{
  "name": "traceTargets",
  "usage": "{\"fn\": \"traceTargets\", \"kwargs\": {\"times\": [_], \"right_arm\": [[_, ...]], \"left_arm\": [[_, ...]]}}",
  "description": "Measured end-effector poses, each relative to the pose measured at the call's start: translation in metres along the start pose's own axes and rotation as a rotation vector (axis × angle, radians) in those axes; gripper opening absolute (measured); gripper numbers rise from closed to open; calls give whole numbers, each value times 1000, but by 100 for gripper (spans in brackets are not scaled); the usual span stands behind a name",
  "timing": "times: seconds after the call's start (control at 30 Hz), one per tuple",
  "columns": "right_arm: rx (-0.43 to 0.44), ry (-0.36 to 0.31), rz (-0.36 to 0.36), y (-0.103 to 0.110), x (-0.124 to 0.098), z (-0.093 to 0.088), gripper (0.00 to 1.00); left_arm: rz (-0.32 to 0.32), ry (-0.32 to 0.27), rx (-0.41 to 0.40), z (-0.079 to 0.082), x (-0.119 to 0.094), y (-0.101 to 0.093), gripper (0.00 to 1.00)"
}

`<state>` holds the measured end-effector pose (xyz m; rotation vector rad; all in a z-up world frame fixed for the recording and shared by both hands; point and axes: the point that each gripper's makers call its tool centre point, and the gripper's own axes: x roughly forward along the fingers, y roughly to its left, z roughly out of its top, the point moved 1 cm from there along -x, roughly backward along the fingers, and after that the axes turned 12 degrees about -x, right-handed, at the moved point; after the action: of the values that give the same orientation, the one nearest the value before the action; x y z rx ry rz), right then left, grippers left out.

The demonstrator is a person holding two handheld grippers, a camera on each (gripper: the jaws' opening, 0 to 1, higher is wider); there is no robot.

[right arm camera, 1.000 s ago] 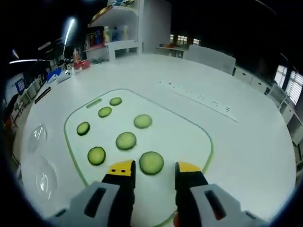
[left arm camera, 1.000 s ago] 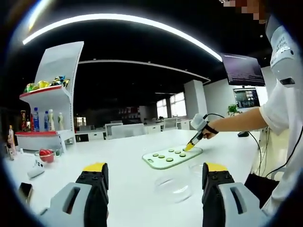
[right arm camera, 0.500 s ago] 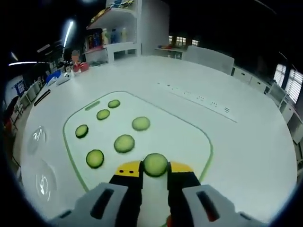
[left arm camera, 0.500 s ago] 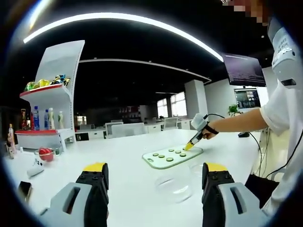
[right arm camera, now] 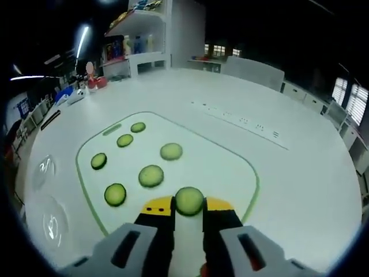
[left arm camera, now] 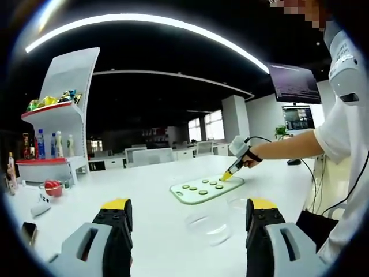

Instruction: Open the petri dish lid, add cucumber slices into the petri dish, and close the lid

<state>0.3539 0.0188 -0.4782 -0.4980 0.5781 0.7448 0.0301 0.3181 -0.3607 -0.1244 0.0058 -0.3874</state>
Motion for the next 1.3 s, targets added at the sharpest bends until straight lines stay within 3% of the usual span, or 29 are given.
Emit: {"fn": "traceTargets", "kwargs": {"times": [0.53,0.97,1.23,1.3], "right_arm": [[30,-4,-13,-6,-1,2,17],[86,-39,-10,-6,-17,4,18],[77,-91,-27,-9,-39,22,18],[70,-110,-26,-1,-51,27,18]], "left_arm": [[-2,-1,-7,-2,0,-4,81],[-27,14,20,-7,3,-15,81],[-53,33,32,-11,2,-23,81],[-59,41,34,-12,2,-25,81]]}}
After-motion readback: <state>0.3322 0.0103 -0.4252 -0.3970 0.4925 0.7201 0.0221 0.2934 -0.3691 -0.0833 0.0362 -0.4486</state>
